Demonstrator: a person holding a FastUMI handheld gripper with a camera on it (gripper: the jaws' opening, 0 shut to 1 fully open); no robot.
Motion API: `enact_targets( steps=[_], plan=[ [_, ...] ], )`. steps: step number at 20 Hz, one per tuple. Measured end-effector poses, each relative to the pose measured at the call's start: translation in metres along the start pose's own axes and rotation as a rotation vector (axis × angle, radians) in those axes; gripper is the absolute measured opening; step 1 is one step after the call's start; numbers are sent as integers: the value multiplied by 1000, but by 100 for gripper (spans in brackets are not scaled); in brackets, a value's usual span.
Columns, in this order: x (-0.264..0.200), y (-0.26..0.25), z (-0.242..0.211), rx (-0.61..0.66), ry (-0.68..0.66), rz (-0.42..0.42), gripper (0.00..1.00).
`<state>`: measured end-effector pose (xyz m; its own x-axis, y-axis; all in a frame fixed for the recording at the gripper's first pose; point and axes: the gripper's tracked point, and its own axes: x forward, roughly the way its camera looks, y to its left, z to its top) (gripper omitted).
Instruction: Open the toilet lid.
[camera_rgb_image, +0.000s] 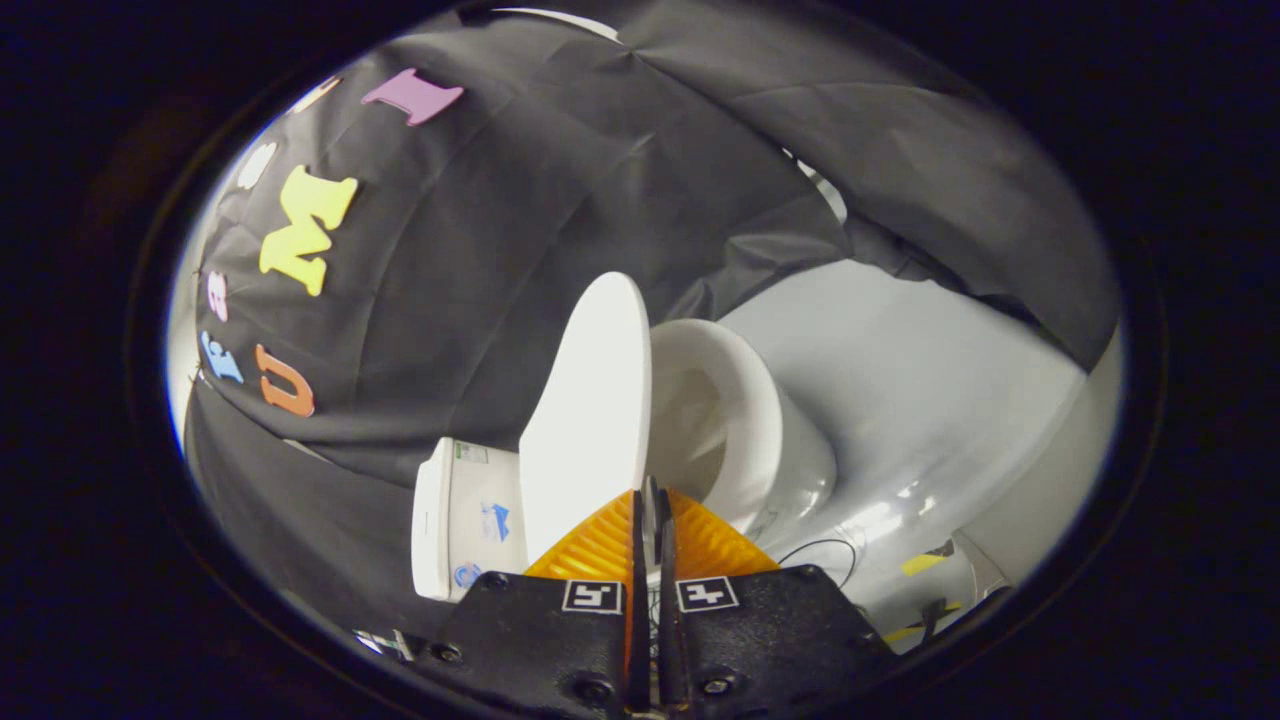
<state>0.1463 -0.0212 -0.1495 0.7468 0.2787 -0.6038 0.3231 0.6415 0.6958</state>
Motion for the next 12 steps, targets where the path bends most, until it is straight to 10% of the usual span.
enact_targets(
  steps=[12],
  plan=[
    [-28,86,0,-194,-60,-58,7]
  ],
)
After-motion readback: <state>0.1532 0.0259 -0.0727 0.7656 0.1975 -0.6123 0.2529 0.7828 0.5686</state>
